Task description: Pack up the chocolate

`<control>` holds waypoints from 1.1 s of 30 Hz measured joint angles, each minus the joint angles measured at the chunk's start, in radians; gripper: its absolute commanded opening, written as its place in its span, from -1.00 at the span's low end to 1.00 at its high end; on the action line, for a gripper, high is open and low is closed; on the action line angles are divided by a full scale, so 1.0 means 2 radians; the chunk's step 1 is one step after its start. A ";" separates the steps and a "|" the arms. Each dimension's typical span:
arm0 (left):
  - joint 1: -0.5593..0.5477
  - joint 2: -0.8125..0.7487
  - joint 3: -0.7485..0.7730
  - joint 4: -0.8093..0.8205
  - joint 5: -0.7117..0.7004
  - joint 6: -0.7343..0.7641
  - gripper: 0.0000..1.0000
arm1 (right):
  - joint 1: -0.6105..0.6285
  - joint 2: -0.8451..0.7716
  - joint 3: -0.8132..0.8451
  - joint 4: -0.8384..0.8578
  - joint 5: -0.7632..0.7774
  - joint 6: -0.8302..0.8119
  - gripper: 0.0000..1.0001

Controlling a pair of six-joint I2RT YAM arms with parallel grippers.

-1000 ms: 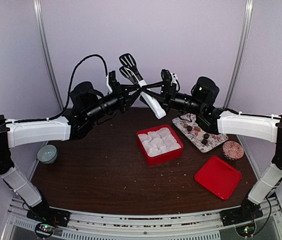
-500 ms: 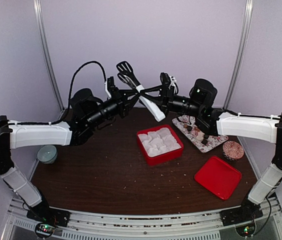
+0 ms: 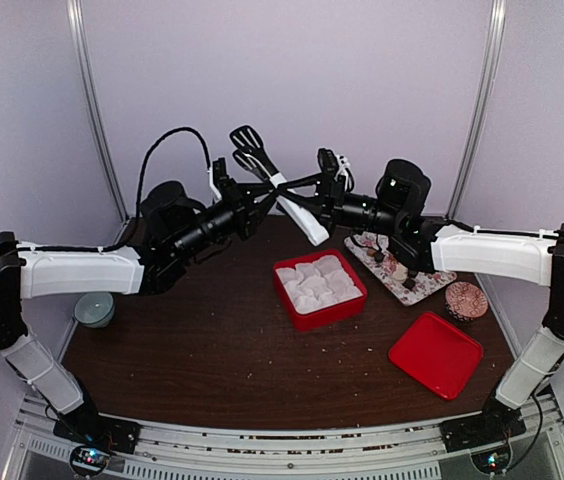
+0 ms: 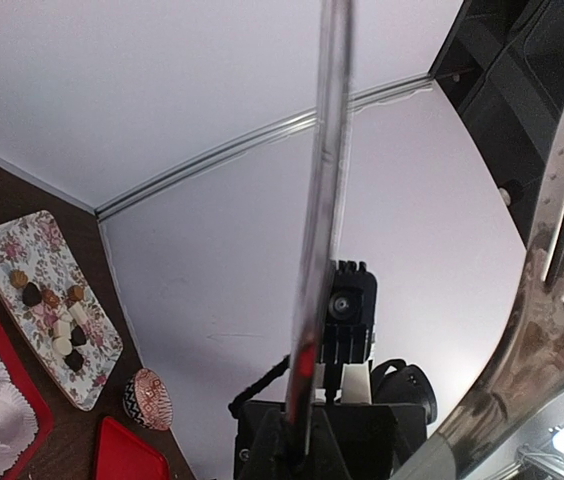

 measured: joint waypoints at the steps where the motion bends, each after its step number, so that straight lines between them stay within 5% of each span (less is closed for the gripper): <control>1: 0.000 0.000 0.000 0.000 -0.001 0.000 -1.00 | 0.000 0.000 0.000 0.000 0.000 0.000 0.03; 17: -0.004 -0.006 -0.014 0.011 -0.016 0.001 -1.00 | 0.003 0.000 0.000 -0.004 -0.016 0.002 0.05; 26: -0.007 -0.007 -0.024 0.036 -0.023 0.000 -0.99 | 0.004 0.000 0.000 -0.004 -0.018 0.009 -0.22; 33: -0.006 -0.020 -0.035 0.038 -0.041 0.010 -0.14 | 0.006 0.002 0.000 -0.012 -0.030 0.013 -0.41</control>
